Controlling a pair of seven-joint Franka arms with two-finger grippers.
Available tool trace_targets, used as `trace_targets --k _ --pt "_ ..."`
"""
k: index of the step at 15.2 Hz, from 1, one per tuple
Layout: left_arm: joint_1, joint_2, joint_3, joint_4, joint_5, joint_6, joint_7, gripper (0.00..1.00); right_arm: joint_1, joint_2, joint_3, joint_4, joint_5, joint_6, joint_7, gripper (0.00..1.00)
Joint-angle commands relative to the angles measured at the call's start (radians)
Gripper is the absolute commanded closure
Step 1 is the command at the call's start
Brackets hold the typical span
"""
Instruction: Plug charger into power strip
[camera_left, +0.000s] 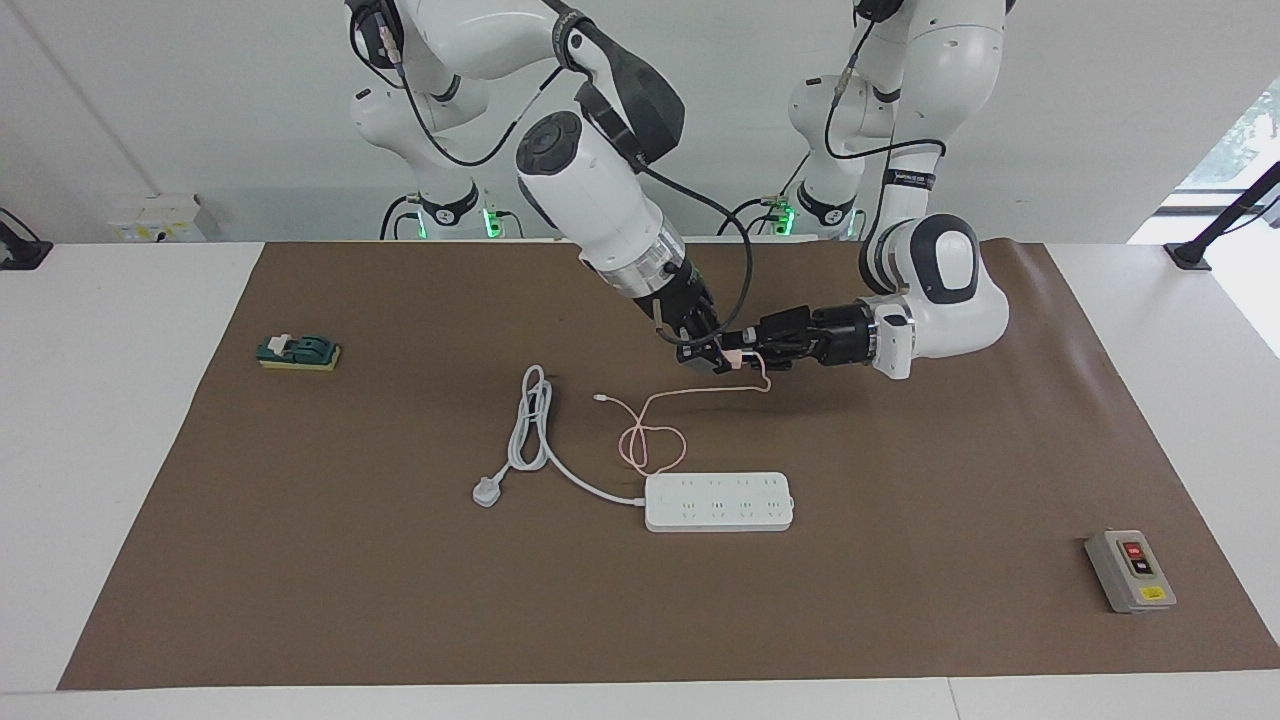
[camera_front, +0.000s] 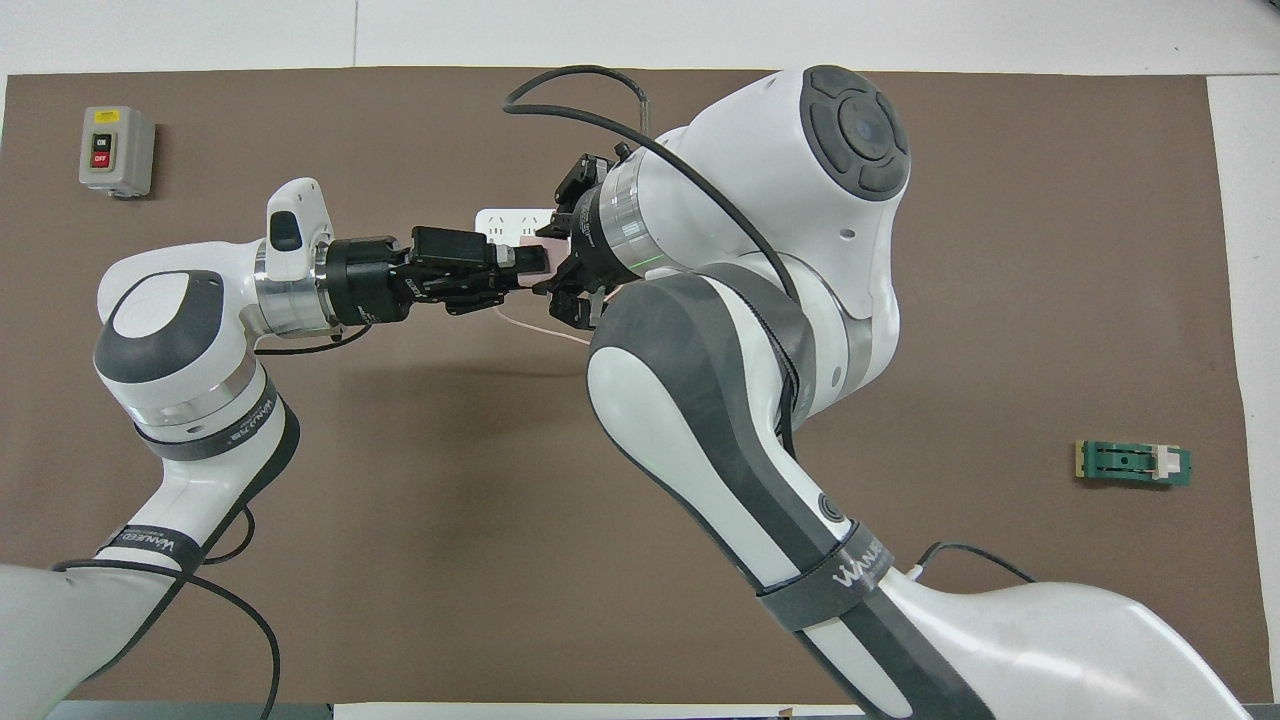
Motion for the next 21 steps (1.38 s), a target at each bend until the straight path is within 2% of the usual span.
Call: trace_targets --k 1,6,9,15,16,17,21 --pt "-0.019 0.020 0.012 0.029 0.007 0.030 -0.015 1.00 0.001 -0.010 0.003 -0.015 0.009 0.025 0.004 1.00" --pt "-0.016 0.020 0.012 0.033 0.010 0.030 -0.015 1.00 0.001 -0.012 0.002 -0.011 0.007 0.025 0.005 1.00" --pt "-0.015 0.021 0.012 0.045 0.076 0.029 -0.014 1.00 0.002 -0.012 0.002 -0.005 0.011 0.022 0.019 1.00" --pt "-0.016 0.021 0.014 0.059 0.077 0.035 -0.015 1.00 0.004 -0.018 0.002 -0.001 0.006 0.034 0.044 1.00" --pt "-0.015 0.021 0.014 0.059 0.077 0.036 -0.015 1.00 0.001 -0.020 0.002 -0.001 0.009 0.033 0.048 0.97" --pt "-0.013 0.021 0.014 0.059 0.077 0.036 -0.015 1.00 -0.001 -0.021 0.000 -0.001 0.007 0.034 0.050 0.90" --pt "-0.016 0.021 0.014 0.059 0.077 0.044 -0.017 1.00 -0.007 -0.027 0.000 -0.001 0.011 0.036 0.056 0.80"
